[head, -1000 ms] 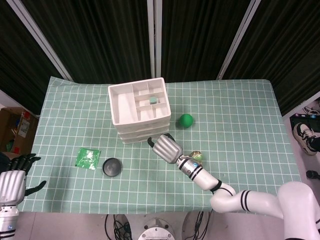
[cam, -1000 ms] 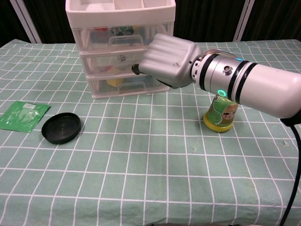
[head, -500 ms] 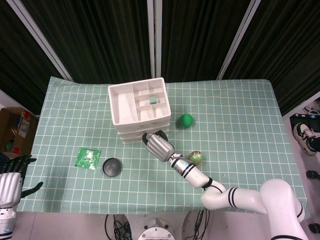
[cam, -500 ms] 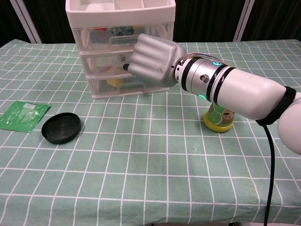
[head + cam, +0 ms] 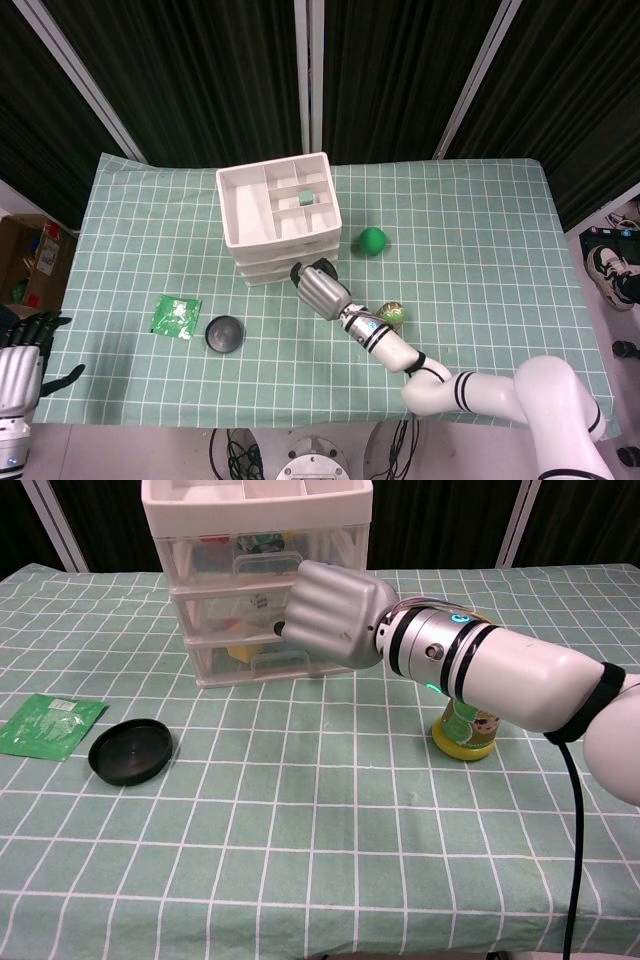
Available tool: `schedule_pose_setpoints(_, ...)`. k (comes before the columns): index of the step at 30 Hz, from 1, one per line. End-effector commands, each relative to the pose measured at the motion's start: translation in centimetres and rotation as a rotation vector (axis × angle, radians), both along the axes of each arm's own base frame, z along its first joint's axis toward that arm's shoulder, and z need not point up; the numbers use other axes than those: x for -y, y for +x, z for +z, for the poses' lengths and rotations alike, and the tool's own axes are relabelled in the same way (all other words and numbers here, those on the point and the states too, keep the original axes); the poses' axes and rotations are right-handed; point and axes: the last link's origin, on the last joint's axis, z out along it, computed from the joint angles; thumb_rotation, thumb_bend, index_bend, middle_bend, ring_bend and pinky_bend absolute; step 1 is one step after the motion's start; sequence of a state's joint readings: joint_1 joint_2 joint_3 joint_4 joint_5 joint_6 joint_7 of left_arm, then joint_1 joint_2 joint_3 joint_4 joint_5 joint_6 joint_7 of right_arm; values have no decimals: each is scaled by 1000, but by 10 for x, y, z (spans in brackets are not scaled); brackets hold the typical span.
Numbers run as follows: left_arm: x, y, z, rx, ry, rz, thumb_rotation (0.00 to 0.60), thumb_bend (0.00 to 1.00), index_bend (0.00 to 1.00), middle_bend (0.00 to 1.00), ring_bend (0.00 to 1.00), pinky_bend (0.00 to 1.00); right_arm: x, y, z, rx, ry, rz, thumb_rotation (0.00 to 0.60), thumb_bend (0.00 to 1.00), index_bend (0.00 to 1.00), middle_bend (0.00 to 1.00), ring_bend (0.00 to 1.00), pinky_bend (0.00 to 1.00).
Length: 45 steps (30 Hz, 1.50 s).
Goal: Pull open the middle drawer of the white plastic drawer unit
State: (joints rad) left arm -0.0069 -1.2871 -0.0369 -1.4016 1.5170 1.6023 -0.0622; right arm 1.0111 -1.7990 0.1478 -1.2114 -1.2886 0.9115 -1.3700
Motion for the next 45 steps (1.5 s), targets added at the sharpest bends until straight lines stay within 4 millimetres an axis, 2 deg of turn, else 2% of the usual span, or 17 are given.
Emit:
schedule_pose_setpoints(1, 0, 0, 0, 1, 1, 1, 600, 87, 277, 223, 175, 202, 0, 0, 3, 1, -6, 3, 600, 638, 273, 917, 987, 1000)
schedule_pose_setpoints(8, 0, -1, -1, 5, -1, -1, 600, 86, 277, 223, 175, 202, 0, -1, 8, -5, -19, 6, 600, 640, 297, 918, 989, 1000)
schedule_pose_setpoints(15, 0, -2, -1, 6, -2, 3, 600, 87, 277, 223, 175, 202, 0, -5, 7, -31, -28, 2, 600, 640, 425, 918, 989, 1000)
schedule_pose_setpoints(18, 0, -2, -1, 5, -2, 4, 600, 87, 277, 223, 175, 202, -3, -5, 7, -27, -24, 1, 600, 640, 447, 918, 988, 1000)
schedule_pose_setpoints(30, 0, -2, -2, 8, -8, 4, 600, 87, 276, 223, 175, 202, -29, -12, 10, -18, 45, 10, 600, 640, 466, 918, 988, 1000)
schedule_pose_setpoints(32, -1, -3, -2, 8, -8, 4, 600, 87, 277, 223, 175, 202, -34, -13, 14, -3, 55, 8, 600, 639, 447, 918, 989, 1000)
schedule_pose_setpoints(34, -1, -3, -2, 8, -8, 4, 600, 87, 276, 223, 175, 202, -39, -13, 18, 28, 73, -2, 600, 625, 369, 918, 988, 1000)
schedule_pose_setpoints(36, -1, -2, -2, 8, -7, 3, 600, 87, 277, 223, 175, 202, -45, -12, 25, 73, 95, -16, 600, 551, 275, 918, 988, 1000)
schedule_pose_setpoints(38, 0, -2, -2, 7, -4, 3, 600, 87, 277, 223, 175, 202, -49, -12, 35, 139, 118, -41, 600, 489, 227, 918, 988, 1000)
schedule_pose_setpoints(45, -2, -1, -1, 4, -4, 4, 600, 87, 277, 223, 175, 202, -51, -16, 66, 407, 197, -251, 600, 479, 205, 919, 988, 1000)
